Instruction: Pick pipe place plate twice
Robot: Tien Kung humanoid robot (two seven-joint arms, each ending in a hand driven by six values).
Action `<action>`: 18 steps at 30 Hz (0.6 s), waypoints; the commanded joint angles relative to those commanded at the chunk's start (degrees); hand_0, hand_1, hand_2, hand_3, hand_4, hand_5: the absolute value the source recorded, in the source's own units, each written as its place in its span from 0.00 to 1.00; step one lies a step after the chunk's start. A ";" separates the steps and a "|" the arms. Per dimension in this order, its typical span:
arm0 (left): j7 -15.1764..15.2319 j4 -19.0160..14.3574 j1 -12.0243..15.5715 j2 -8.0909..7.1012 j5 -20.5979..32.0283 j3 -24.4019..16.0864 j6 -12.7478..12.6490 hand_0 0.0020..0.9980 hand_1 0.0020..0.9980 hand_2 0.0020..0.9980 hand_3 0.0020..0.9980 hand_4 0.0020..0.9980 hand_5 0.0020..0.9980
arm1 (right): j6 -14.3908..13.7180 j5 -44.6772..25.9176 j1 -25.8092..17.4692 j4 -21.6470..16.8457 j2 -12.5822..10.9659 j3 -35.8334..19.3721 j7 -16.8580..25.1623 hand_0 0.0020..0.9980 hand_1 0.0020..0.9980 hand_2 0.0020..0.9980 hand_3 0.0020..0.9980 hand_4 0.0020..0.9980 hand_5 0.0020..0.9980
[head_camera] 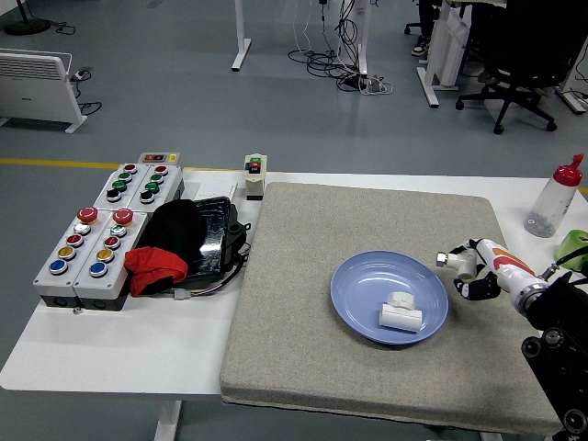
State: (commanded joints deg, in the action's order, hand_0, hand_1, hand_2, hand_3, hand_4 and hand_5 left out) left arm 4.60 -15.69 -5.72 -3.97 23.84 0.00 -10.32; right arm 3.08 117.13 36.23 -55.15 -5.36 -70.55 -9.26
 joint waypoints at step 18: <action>0.02 -0.10 -0.25 -0.02 -0.44 -0.67 -0.10 0.69 0.67 0.69 0.61 0.25 1.00 | 0.69 -0.53 5.37 3.34 5.36 11.20 -0.59 0.73 0.73 0.82 0.80 0.54 0.15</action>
State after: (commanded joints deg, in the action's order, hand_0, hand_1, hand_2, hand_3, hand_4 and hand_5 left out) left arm 4.62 -15.79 -5.97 -3.98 23.41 -0.67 -10.42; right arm 3.78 116.60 41.60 -51.81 0.00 -59.35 -9.86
